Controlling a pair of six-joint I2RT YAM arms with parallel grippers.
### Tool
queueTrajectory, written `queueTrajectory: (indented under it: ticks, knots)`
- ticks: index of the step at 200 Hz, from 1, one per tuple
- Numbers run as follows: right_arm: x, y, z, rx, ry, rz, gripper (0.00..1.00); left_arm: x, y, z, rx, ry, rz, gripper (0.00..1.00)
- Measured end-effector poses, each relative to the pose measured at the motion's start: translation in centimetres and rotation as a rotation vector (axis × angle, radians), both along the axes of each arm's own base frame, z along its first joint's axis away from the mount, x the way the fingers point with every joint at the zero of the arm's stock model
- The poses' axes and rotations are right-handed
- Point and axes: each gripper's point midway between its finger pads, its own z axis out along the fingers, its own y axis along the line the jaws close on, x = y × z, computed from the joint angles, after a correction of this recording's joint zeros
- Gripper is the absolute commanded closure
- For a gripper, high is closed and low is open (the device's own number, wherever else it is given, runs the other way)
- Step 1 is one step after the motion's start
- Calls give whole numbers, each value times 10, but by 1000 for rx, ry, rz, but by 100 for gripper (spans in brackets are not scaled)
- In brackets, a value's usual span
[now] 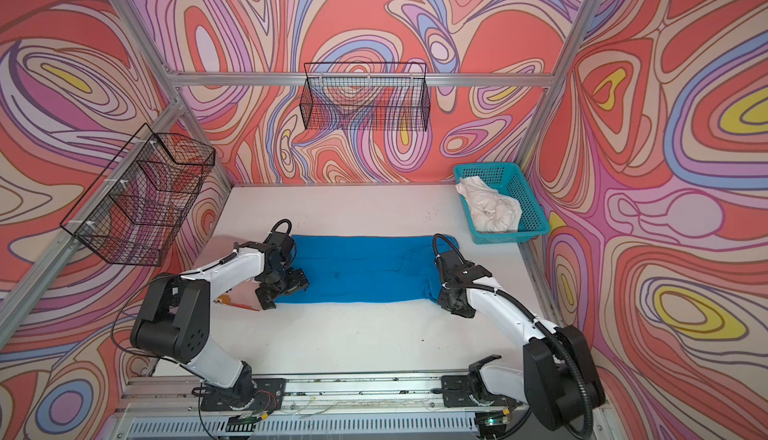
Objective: Fold and stack the t-shirts
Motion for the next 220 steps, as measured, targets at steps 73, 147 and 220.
queueTrajectory:
  ticks: [73, 147, 220]
  knots:
    - [11, 4, -23, -2, 21, -13, 80, -1, 1, -7, 7, 21, 17, 0]
    - [15, -28, -33, -66, 49, -117, 82, -1, 1, -7, 10, 21, 21, 0]
    - [28, -19, 11, 86, -107, -120, 60, -1, 2, -8, 11, 21, 26, 0]
